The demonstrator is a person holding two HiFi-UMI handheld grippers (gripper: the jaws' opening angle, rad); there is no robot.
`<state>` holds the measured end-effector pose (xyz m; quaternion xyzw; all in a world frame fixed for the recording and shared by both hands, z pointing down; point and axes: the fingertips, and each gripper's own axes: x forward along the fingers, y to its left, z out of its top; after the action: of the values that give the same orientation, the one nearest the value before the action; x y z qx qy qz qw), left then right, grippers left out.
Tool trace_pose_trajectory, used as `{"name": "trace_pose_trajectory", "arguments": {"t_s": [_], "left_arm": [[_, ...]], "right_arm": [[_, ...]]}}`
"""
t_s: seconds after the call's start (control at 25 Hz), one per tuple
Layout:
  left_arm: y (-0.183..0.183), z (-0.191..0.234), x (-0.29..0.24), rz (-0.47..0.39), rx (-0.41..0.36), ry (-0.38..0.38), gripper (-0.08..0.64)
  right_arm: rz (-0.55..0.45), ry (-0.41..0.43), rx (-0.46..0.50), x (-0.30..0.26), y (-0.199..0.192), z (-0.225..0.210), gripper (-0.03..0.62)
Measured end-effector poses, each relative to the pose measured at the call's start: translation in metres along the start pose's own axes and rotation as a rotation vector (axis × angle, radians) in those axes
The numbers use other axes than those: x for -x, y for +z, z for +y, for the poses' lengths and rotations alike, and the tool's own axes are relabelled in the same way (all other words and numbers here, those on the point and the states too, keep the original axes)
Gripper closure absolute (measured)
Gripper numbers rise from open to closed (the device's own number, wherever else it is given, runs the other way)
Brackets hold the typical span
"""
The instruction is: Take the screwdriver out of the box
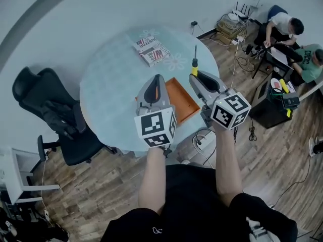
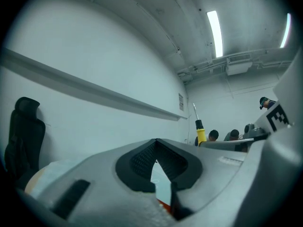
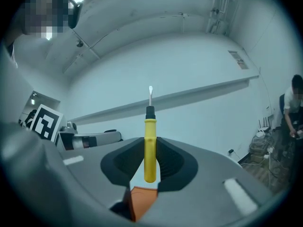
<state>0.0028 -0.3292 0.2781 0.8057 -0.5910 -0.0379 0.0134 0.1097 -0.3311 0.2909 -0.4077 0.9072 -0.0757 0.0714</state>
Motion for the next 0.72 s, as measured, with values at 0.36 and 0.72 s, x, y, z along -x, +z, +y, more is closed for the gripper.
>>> {"name": "trace_pose_trajectory", "arguments": {"t_s": [0.36, 0.72], "left_arm": [[0.005, -0.004, 0.000, -0.007, -0.031, -0.004, 0.557], [0.000, -0.013, -0.002, 0.008, -0.046, -0.021, 0.557]], "right_arm": [[-0.038, 0.005, 0.009, -0.003, 0.010, -0.004, 0.503], [-0.033, 0.019, 0.003, -0.006, 0.006, -0.007, 0.503]]}}
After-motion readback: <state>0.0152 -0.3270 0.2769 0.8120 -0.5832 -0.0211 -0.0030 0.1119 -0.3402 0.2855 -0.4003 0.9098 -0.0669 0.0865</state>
